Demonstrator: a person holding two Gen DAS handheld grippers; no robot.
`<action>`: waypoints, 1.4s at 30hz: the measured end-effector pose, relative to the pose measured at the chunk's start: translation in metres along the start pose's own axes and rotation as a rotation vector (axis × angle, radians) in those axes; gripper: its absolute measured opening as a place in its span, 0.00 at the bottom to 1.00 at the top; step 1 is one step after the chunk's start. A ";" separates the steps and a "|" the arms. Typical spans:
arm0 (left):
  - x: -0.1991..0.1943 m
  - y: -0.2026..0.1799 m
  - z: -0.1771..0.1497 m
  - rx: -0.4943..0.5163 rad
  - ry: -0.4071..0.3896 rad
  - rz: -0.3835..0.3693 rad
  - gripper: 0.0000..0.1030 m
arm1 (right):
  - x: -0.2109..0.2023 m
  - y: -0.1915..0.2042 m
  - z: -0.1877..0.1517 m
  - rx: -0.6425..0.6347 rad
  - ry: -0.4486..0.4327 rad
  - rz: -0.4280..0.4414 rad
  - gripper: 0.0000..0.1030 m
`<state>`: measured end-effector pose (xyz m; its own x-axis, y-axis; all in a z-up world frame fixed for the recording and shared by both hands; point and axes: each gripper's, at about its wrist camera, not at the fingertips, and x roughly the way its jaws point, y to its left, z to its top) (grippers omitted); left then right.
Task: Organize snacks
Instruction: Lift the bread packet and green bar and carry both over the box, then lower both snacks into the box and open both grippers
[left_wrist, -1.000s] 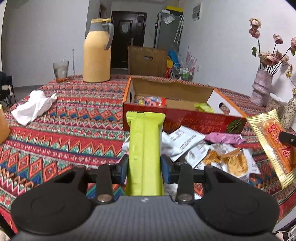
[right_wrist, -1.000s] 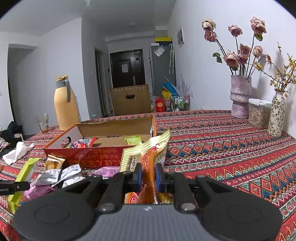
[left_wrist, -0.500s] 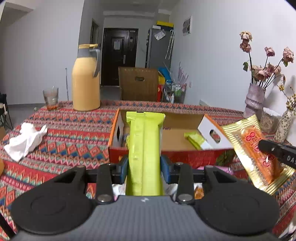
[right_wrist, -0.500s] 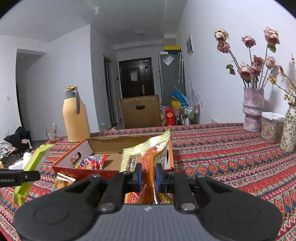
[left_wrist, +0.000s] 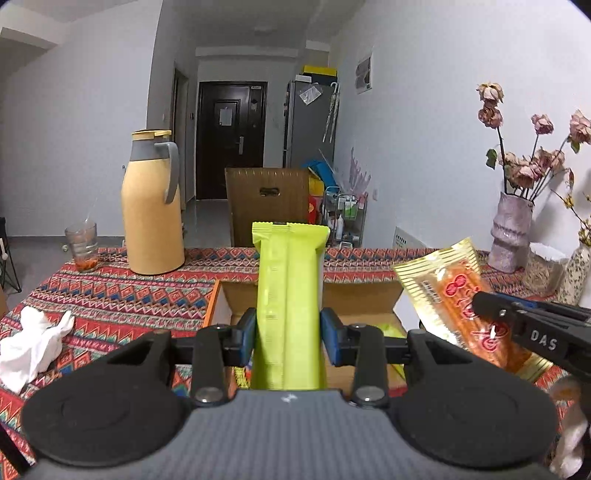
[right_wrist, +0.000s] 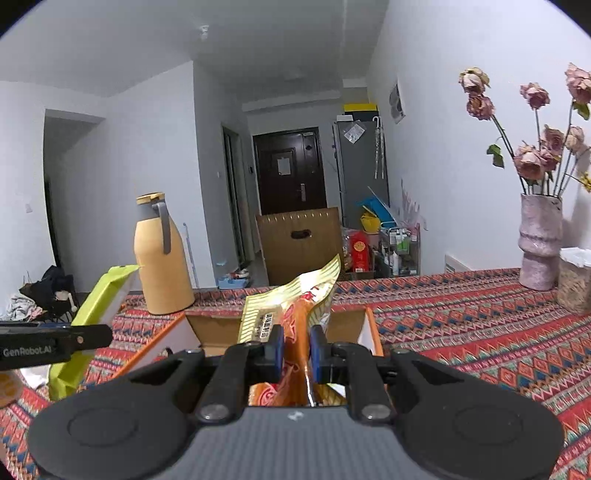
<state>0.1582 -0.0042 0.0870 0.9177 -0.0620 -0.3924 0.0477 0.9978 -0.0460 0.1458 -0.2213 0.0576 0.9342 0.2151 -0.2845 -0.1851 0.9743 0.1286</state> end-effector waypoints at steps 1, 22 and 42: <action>0.005 0.000 0.003 -0.004 0.001 0.000 0.36 | 0.007 0.000 0.003 0.002 0.000 0.003 0.13; 0.126 0.013 -0.015 -0.021 0.130 0.061 0.36 | 0.129 -0.019 -0.009 0.096 0.127 -0.022 0.14; 0.115 0.024 -0.017 -0.069 0.083 0.099 1.00 | 0.138 -0.020 -0.019 0.074 0.167 -0.072 0.74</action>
<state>0.2580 0.0122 0.0248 0.8807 0.0324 -0.4726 -0.0714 0.9953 -0.0649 0.2726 -0.2097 -0.0022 0.8797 0.1595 -0.4481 -0.0913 0.9812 0.1700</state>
